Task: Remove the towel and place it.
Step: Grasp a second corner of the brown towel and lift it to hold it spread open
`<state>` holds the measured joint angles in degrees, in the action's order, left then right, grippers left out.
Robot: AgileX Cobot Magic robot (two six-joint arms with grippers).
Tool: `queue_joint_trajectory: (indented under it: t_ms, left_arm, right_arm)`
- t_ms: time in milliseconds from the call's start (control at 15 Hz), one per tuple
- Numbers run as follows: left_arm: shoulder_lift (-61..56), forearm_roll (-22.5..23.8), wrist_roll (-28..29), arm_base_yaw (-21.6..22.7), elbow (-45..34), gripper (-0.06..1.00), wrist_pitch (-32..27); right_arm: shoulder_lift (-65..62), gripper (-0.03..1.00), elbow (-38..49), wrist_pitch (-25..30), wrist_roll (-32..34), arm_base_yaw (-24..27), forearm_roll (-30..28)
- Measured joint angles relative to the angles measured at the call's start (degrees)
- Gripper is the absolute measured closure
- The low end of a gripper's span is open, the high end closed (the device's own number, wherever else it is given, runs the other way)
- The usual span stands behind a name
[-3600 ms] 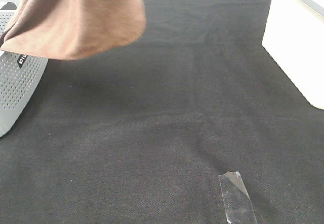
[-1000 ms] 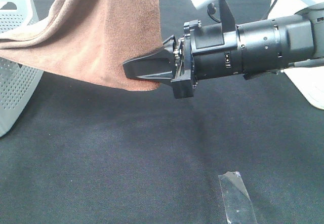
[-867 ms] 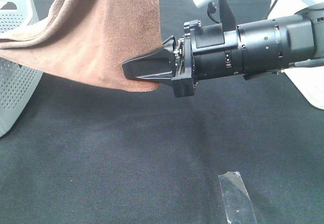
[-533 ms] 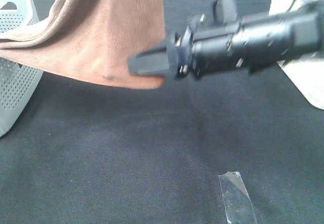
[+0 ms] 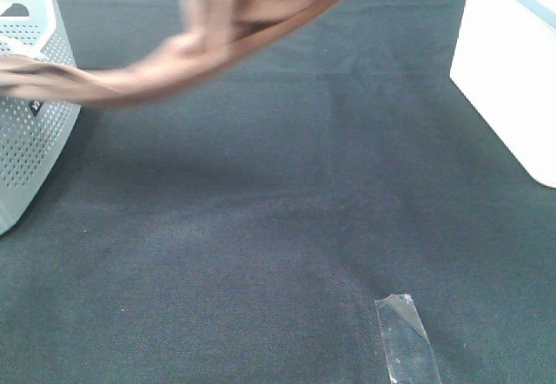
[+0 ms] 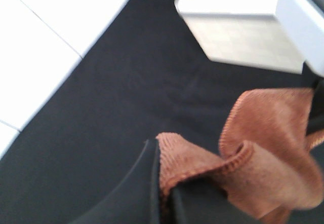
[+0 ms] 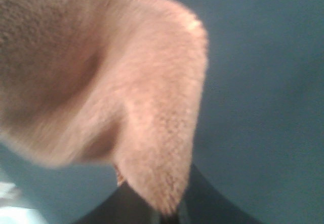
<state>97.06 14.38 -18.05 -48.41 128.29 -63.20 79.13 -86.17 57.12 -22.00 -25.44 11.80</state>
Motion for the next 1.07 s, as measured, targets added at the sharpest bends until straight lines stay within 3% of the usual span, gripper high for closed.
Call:
queue_joint_trajectory:
  t_ms: [200, 467, 667, 867, 1067]
  left_arm:
    - [0.00, 2.92, -0.46, 0.06, 0.00, 0.94, 6.82]
    - [0.11, 5.67, -0.74, 4.07, 0.00, 0.94, 8.77]
    - [0.92, 5.73, -0.74, 7.51, 0.00, 0.94, 8.82]
    - [1.72, 5.79, -0.69, 10.49, 0.00, 0.94, 11.29]
    - [1.72, 6.02, -0.69, 13.41, 0.00, 0.94, 16.96]
  right_arm:
    - [-0.06, 0.97, -10.08, 1.55, -2.81, 0.00, -8.02]
    - [0.00, 0.97, -14.61, -1.32, -7.51, 0.00, -11.29]
    - [0.52, 0.97, -14.61, -8.77, -10.20, 0.00, -18.68]
    - [0.69, 0.97, -14.61, -19.77, -10.49, 0.00, -27.33]
    - [2.69, 0.97, -14.61, -30.31, -12.83, 0.00, -29.97]
